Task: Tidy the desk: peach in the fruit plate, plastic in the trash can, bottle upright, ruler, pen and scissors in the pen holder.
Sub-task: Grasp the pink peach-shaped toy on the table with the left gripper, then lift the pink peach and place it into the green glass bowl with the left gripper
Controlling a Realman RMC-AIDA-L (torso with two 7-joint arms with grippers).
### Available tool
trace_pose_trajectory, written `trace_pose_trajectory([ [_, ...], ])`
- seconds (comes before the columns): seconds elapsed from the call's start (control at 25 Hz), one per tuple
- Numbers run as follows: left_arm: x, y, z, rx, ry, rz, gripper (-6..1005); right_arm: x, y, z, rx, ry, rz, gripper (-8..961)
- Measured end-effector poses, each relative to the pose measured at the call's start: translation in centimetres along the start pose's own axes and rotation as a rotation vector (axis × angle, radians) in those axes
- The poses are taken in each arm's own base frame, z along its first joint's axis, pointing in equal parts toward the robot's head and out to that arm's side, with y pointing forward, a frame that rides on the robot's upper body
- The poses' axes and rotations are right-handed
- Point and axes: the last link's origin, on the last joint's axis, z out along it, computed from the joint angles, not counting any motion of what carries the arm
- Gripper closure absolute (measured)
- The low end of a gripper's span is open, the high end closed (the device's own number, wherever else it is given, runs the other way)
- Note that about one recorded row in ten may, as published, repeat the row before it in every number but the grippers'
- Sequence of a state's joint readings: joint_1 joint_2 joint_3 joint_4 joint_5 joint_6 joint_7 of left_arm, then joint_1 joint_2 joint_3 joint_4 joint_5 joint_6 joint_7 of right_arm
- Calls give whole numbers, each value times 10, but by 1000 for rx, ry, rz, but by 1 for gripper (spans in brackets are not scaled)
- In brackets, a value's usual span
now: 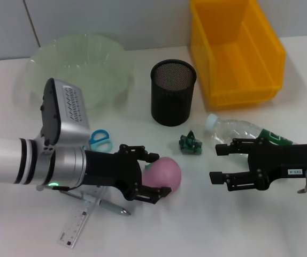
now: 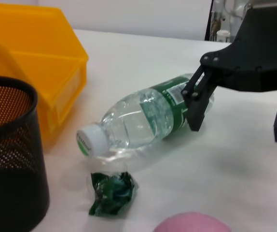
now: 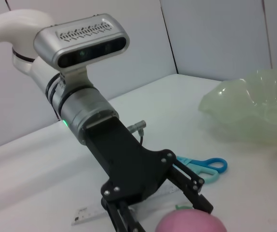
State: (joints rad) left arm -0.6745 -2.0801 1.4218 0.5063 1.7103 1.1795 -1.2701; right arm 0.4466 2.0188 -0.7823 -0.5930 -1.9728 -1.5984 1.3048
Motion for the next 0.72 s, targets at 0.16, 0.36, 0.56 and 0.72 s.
trace_pose_trajectory([
  [0.16,0,2,9,15,-19,19,184,0,0,0,0,-1,0,166],
  [0.36,0,0,11,41,-31,28,226,0,-1,-1,2,0,3,166],
  [0.56,-1,-3,9,65,-32,12,327,1,0,-2,4,1,5,165],
  [0.72,4,1,-1,58,18,-17,408,1,-1,-2,8,-2,5,165],
])
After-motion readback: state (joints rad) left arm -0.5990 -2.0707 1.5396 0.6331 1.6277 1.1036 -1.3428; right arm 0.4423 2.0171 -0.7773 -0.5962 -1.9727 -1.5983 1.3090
